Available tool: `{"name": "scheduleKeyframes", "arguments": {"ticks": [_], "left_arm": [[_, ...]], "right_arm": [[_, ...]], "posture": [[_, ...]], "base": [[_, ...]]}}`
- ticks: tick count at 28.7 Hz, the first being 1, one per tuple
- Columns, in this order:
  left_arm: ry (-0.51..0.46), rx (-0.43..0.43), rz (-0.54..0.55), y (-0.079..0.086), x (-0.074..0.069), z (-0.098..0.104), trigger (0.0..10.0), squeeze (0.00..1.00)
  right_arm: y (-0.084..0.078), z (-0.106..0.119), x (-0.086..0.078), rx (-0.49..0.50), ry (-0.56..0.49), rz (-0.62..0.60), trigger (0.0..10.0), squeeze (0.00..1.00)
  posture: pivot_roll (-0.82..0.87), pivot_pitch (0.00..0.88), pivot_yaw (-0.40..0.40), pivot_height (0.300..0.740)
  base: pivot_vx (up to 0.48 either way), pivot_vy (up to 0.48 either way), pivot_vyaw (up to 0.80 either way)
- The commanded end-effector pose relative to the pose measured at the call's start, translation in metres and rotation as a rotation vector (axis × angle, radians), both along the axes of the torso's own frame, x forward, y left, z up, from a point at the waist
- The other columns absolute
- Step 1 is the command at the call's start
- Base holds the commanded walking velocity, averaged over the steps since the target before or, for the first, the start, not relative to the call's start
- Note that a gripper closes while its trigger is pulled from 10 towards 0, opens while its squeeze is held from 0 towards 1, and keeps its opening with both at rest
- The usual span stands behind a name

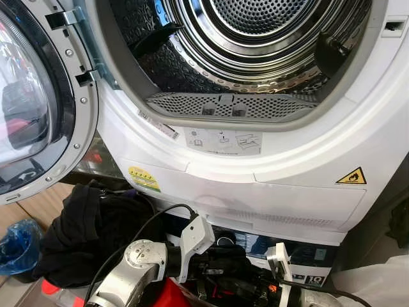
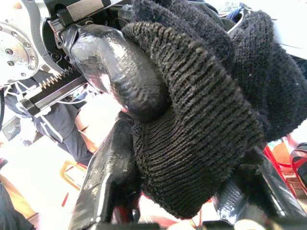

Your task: Clothes washing

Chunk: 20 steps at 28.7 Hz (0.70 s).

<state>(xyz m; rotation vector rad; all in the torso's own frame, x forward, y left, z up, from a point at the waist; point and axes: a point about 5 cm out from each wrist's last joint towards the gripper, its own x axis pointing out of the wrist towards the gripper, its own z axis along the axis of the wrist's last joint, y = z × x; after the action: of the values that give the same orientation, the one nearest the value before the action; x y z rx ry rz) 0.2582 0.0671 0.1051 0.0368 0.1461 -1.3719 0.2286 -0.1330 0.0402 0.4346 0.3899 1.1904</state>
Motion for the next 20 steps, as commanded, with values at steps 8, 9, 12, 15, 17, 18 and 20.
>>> {"name": "scheduleKeyframes", "arguments": {"ticks": [8, 9, 12, 15, 17, 18, 20], "left_arm": [[-0.035, -0.048, 0.063, -0.001, 0.008, 0.012, 10.0, 0.0], [-0.035, -0.048, 0.063, -0.001, 0.008, 0.012, 10.0, 0.0], [-0.027, -0.064, 0.055, 0.001, 0.008, 0.015, 10.0, 1.0], [-0.012, -0.076, 0.042, 0.003, 0.007, 0.017, 10.0, 1.0], [0.004, -0.093, 0.026, 0.007, 0.005, 0.02, 10.0, 1.0], [0.012, -0.099, 0.016, 0.008, 0.004, 0.021, 10.0, 1.0], [0.027, -0.103, 0.008, 0.011, 0.002, 0.022, 10.0, 1.0]], "right_arm": [[0.031, -0.004, -0.011, 0.055, 0.016, 0.149, 0.0, 0.0], [0.031, -0.004, -0.011, 0.055, 0.016, 0.149, 0.0, 0.0], [0.032, -0.005, -0.011, 0.05, 0.017, 0.148, 0.0, 0.0], [0.032, -0.006, -0.009, 0.044, 0.014, 0.142, 0.0, 0.0], [0.031, -0.008, -0.008, 0.029, 0.014, 0.127, 0.0, 0.0], [0.031, -0.008, -0.008, 0.028, 0.015, 0.124, 0.0, 0.0], [0.03, -0.008, -0.008, 0.027, 0.016, 0.122, 0.0, 0.0]], "posture": [[-0.08, 0.0, 0.147, 0.74], [-0.08, 0.0, 0.147, 0.74], [-0.08, 0.0, 0.149, 0.74], [-0.08, 0.0, 0.15, 0.74], [-0.07, 0.0, 0.149, 0.74], [-0.07, 0.0, 0.149, 0.74], [-0.07, 0.0, 0.15, 0.74]], "base": [[0.0, 0.0, 0.0], [0.0, 0.0, 0.0], [0.0, 0.0, 0.0], [0.0, 0.0, 0.0], [0.0, 0.0, 0.0], [0.0, 0.0, 0.0], [0.0, 0.0, 0.0]]}}
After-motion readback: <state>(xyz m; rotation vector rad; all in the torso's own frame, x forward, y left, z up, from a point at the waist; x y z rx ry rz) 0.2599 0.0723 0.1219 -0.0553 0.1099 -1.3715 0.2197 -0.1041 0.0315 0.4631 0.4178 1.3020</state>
